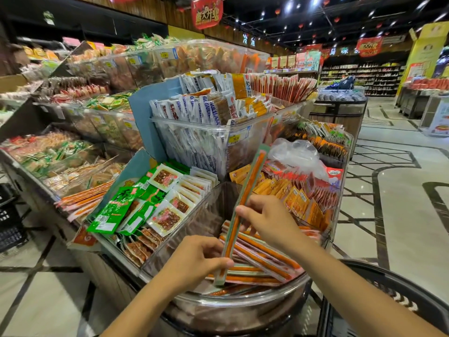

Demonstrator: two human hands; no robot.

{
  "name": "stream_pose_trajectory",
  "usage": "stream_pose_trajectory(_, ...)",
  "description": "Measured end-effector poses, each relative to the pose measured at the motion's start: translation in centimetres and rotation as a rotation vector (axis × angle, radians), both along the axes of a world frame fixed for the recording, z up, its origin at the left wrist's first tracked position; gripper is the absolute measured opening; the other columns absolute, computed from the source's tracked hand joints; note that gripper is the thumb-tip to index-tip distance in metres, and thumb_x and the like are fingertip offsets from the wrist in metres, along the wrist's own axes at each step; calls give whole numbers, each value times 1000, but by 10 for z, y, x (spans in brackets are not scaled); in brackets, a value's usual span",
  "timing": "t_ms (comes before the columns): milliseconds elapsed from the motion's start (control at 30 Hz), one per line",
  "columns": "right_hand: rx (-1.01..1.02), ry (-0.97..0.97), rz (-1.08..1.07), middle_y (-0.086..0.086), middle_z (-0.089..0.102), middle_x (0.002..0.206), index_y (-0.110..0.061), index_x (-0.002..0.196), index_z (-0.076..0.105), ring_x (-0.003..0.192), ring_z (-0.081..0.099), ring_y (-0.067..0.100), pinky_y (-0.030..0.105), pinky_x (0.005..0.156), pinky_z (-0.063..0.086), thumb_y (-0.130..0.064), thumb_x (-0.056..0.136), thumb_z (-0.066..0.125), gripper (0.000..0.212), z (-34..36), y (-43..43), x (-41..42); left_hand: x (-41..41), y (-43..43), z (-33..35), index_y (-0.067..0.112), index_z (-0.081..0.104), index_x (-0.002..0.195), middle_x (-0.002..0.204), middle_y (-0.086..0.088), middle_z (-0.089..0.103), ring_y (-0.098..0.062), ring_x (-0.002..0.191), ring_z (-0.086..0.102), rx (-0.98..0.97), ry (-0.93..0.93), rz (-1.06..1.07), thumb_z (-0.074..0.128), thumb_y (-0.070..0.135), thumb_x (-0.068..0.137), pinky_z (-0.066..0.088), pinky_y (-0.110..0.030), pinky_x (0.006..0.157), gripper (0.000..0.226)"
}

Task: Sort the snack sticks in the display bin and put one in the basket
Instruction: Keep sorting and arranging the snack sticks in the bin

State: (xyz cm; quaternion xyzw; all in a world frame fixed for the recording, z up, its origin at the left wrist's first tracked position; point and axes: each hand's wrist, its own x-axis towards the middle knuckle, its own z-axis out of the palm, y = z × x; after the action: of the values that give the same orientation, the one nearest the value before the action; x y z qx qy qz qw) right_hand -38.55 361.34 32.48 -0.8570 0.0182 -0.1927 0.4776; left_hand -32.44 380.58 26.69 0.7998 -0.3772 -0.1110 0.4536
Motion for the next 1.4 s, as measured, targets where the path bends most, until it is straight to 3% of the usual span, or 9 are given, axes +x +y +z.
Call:
stream_pose_trajectory(133,25,-25,-88,5,72,68,-10,77,71,61,71,15,38,62,61,-26,93,71,23,8,-10,-2,-1,0,0,10,77,88,79,-12,76,-24,71,74,-10,88,-21,80,14,85,58,-27,65,6)
stream_pose_trajectory(233,-350,-123,-231,-6,62,59,-21,67,65,56,60,9,28,56,51,-46,86,75,33,7,-14,-7,4,3,-2,12,77,89,83,-17,75,-35,73,72,-67,95,18,78,13,87,59,-34,65,2)
stream_pose_trajectory(433,-981,-422,44,3,62,111,-15,110,67,79,62,23,40,53,55,-16,82,73,28,1,-1,-14,8,6,-2,27,77,86,72,-3,71,-8,62,61,-90,-51,40,76,31,85,47,-29,61,4)
stream_pose_trajectory(533,-1105,-390,41,0,65,98,-20,106,71,80,61,24,41,53,55,-19,84,69,22,2,1,-6,4,16,12,29,80,85,70,13,71,1,62,59,-117,-184,106,79,16,86,40,-13,59,13)
stream_pose_trajectory(733,-667,-331,54,-10,66,88,-23,96,71,83,61,15,38,69,52,-28,90,72,8,20,5,5,11,42,60,11,78,79,63,-4,65,-13,55,54,-480,-111,242,89,32,75,44,-21,53,23)
stream_pose_trajectory(833,-360,-298,-21,-19,61,73,-21,88,70,67,56,2,24,65,45,-27,89,76,8,26,5,8,12,46,78,16,80,81,70,-4,73,-10,57,60,-507,-75,280,82,12,81,48,-16,53,5)
stream_pose_trajectory(1100,398,-215,-35,15,57,66,-3,88,50,48,61,17,27,46,49,-11,96,66,20,27,10,2,5,4,46,35,74,103,97,17,75,-3,78,67,-97,-185,155,84,41,79,56,-29,73,27)
stream_pose_trajectory(1200,590,-146,-22,18,56,69,-5,92,47,50,62,18,28,48,52,-11,99,62,17,19,7,-6,-1,-19,29,41,68,104,91,24,71,-5,72,65,10,-243,125,81,50,78,54,-26,66,31)
stream_pose_trajectory(1400,442,-138,-204,0,55,60,-12,83,47,51,64,22,32,47,48,-23,98,64,26,6,-27,-15,0,-40,13,41,58,95,80,18,56,-3,80,55,299,-540,175,60,31,94,45,-27,68,11)
